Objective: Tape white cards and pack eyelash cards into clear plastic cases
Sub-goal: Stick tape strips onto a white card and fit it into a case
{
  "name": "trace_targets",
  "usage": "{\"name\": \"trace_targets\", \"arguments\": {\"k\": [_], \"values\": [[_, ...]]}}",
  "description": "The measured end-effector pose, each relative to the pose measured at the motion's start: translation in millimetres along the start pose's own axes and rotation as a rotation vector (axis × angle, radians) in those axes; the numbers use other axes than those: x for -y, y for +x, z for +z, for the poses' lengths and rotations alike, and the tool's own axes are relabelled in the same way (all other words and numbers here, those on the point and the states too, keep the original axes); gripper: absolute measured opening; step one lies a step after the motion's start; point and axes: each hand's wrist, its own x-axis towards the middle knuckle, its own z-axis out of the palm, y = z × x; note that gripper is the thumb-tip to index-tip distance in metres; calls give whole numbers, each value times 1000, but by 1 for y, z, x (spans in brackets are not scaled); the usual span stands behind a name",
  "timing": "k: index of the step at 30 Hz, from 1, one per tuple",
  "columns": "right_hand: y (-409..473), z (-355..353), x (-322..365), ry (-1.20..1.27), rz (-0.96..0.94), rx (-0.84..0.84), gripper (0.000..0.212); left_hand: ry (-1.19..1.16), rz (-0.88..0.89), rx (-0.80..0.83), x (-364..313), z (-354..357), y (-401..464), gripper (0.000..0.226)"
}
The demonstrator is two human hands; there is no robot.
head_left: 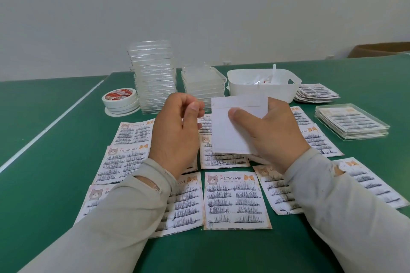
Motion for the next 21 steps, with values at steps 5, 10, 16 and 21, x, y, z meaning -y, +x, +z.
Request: {"name": "trace_targets", "arguments": {"k": [5,10,16,21], "values": [[-1,0,-1,-49,-12,20,5,-101,-33,22,-3,0,-1,29],[-1,1,0,-151,-104,71,17,-102,12,-14,-6,0,-2,33],[-3,0,2,-215,-159,130,26,-25,37,-9,-8,1,-3,32],[-4,3,-4,4,7,128,3,-93,17,-63,-7,-1,-1,21]]}}
